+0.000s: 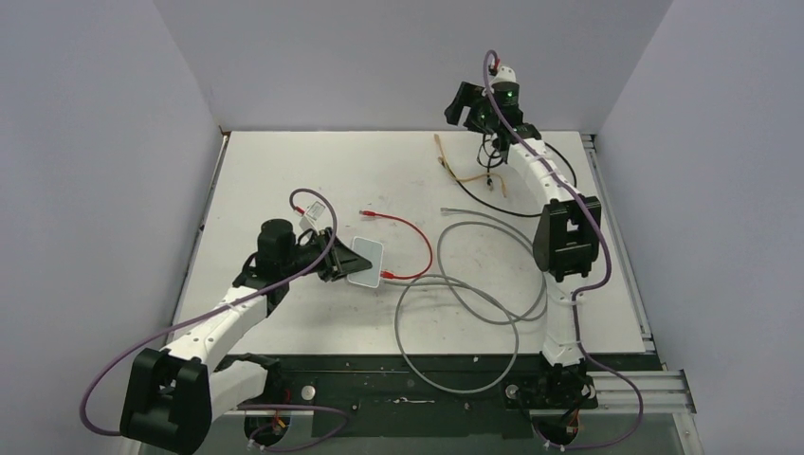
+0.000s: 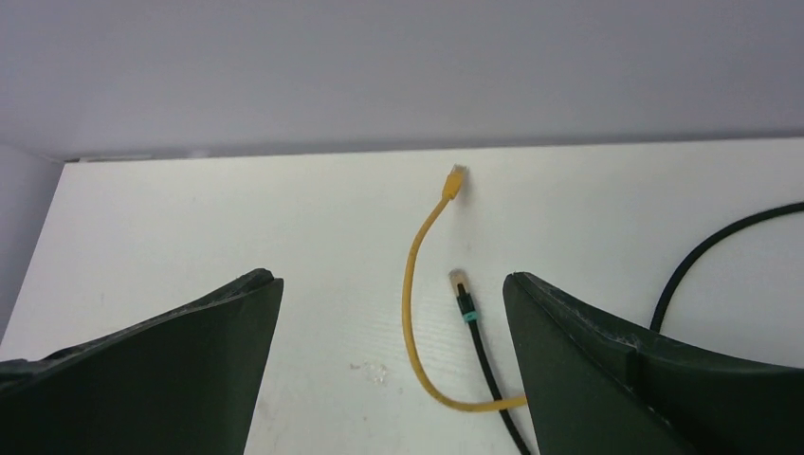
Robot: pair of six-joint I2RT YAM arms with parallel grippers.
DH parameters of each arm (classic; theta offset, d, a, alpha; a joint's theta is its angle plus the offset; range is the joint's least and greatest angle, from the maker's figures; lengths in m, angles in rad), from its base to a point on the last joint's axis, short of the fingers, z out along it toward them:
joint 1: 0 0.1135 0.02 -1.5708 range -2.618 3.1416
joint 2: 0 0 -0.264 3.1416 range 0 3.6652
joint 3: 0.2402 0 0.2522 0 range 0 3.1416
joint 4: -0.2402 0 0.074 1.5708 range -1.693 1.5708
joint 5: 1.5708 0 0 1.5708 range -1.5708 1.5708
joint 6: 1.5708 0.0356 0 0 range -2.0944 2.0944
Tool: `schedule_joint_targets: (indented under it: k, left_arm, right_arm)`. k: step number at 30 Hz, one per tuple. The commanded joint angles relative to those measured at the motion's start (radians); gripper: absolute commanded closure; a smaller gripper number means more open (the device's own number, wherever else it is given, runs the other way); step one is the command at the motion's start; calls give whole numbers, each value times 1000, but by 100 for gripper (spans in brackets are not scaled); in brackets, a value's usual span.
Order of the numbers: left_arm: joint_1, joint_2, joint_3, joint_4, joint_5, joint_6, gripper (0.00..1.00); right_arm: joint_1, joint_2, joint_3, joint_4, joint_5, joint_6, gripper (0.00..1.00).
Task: Pull the plug from the switch port
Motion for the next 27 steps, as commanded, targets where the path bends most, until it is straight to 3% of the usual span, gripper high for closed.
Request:
schedule_joint_targets:
  k: [1,18,27]
  left_arm:
    - [-6,25,64,80,34,12,100]
    - [-3,73,95,85,68,25,100]
    - [-4,94,113,107,77,11,100]
  right_arm:
    - [1,-122,-156,29,-115,78,10]
    - [17,-573,-792,-19,-371,75,10]
    - [72,-701,-960,19,-480,102,10]
